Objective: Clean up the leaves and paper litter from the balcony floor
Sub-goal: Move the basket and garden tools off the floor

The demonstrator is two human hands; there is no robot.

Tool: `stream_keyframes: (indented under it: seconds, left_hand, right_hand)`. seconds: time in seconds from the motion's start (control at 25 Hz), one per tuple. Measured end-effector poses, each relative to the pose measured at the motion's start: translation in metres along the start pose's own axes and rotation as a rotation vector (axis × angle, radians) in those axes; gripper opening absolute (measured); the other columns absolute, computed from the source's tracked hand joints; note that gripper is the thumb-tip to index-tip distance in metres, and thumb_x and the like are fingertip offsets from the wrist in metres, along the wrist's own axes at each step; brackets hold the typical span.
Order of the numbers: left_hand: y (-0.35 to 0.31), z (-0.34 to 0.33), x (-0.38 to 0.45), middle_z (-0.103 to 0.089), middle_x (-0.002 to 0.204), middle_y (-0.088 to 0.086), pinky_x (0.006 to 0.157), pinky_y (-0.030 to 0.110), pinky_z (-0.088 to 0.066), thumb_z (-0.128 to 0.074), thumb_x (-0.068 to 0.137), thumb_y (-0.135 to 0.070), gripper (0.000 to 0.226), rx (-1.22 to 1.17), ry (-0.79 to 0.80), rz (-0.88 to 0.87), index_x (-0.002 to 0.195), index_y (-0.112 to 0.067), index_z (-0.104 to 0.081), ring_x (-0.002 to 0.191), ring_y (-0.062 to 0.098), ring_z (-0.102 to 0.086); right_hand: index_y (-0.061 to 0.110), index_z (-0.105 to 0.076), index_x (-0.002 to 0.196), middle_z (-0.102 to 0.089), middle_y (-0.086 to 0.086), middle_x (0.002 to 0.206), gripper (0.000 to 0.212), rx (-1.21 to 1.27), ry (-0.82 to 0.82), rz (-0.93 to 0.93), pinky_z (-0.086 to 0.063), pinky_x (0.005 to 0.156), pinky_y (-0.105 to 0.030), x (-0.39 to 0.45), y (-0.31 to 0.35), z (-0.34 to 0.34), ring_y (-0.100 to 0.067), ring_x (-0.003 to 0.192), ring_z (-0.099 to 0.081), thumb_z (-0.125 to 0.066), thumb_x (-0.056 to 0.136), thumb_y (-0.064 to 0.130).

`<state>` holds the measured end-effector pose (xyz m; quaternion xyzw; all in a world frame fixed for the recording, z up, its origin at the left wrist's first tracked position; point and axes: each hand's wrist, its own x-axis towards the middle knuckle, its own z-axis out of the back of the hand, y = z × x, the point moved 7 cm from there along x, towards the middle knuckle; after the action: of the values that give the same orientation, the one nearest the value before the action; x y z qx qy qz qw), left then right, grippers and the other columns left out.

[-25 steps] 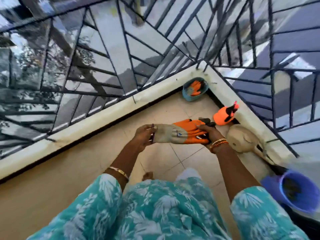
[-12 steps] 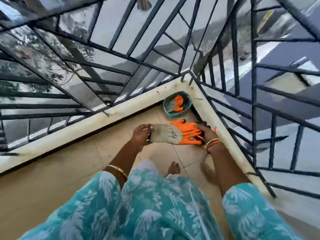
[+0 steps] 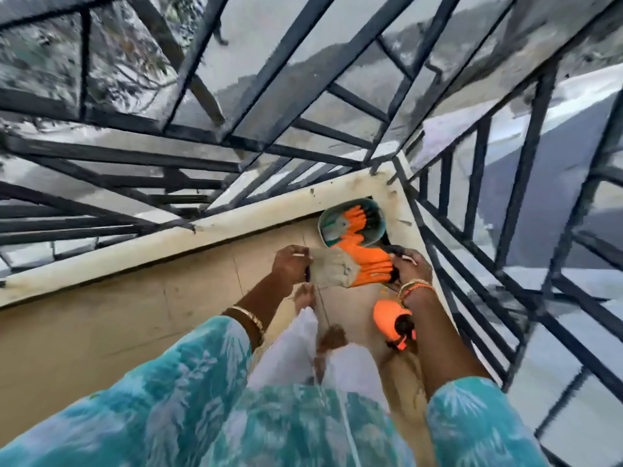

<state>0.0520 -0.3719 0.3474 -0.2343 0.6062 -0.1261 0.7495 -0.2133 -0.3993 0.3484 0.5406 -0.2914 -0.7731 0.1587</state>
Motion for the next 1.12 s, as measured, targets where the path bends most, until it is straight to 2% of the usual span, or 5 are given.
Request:
stream_keyframes:
  seconds: [0.12,0.28,0.44,0.72,1.12]
  left_hand:
    - [-0.003,-0.029,0.059,-0.059,0.066,0.01,0.074,0.038,-0.049,-0.069,0.077,0.0,0.025,0.151,-0.051,-0.053,0.061,-0.018,-0.063,0.079,0.025,-0.059]
    - [0.002,-0.072,0.152,-0.07,0.097,0.017,0.078,0.029,-0.044,-0.066,0.083,-0.009,0.008,0.397,-0.15,-0.115,0.08,-0.009,-0.073,0.096,0.025,-0.063]
    - [0.033,-0.095,0.266,-0.071,0.102,0.014,0.078,0.029,-0.046,-0.061,0.087,-0.016,0.016,0.496,-0.209,-0.083,0.098,-0.007,-0.071,0.1,0.028,-0.064]
    - [0.087,-0.111,0.377,-0.067,0.108,0.01,0.08,0.03,-0.05,-0.067,0.086,-0.017,0.019,0.524,-0.278,-0.038,0.103,-0.01,-0.064,0.102,0.026,-0.062]
    - [0.112,-0.121,0.386,-0.065,0.113,0.012,0.071,0.033,-0.054,-0.057,0.091,-0.009,0.027,0.605,-0.229,0.016,0.118,-0.008,-0.054,0.096,0.027,-0.064]
  right_hand:
    - [0.013,-0.059,0.084,-0.06,-0.015,0.087,0.016,-0.155,-0.083,0.138,-0.053,0.07,-0.042,0.076,0.011,-0.015,-0.026,0.083,-0.057,-0.062,0.081,-0.002]
    - [-0.008,-0.06,0.101,-0.056,-0.011,0.091,0.021,-0.27,-0.086,0.35,-0.041,0.067,-0.008,0.195,-0.007,-0.058,-0.02,0.087,-0.052,-0.063,0.08,-0.004]
    - [0.002,-0.063,0.093,-0.058,-0.008,0.082,0.019,-0.194,-0.024,0.355,-0.044,0.073,-0.02,0.304,-0.064,-0.089,-0.016,0.082,-0.055,-0.065,0.075,0.006]
    - [0.015,-0.055,0.086,-0.054,0.002,0.073,0.018,-0.202,0.029,0.385,-0.042,0.066,-0.012,0.404,-0.116,-0.12,0.009,0.058,-0.051,-0.061,0.069,0.014]
    - [-0.005,-0.051,0.111,-0.05,-0.025,0.116,0.029,-0.475,-0.02,0.517,-0.038,0.078,-0.013,0.399,-0.128,-0.138,-0.022,0.096,-0.051,-0.058,0.085,0.007]
